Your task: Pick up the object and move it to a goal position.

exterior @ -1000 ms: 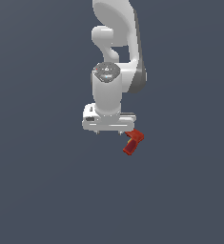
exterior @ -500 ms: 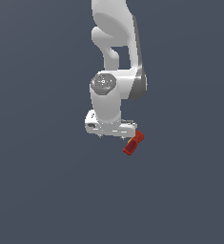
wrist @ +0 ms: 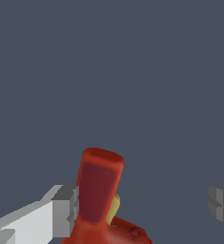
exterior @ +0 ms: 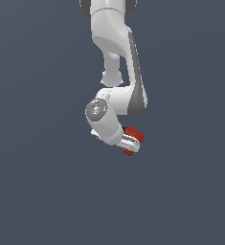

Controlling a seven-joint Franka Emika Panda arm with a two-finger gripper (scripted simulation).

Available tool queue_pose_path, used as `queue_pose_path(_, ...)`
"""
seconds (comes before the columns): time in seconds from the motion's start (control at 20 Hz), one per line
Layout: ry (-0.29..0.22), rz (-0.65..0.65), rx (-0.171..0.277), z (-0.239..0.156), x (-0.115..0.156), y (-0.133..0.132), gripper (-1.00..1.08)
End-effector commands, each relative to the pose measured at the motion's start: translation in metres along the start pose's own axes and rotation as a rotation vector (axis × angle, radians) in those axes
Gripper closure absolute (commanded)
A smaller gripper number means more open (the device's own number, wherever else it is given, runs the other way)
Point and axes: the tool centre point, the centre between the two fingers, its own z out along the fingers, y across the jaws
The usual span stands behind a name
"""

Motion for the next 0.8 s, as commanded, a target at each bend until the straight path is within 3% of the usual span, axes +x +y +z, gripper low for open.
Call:
queue_pose_path(0.0,-0.039,0.074,0.044,0.013,0.001,-0.007,-1.00)
queue_pose_path(0.4,-0.124,0.222,0.131,0.038,0.003,-0.022,-1.00)
queue_pose_path(0.75,-0.141,0.250,0.146,0.043,0.003,-0.025,-1.00)
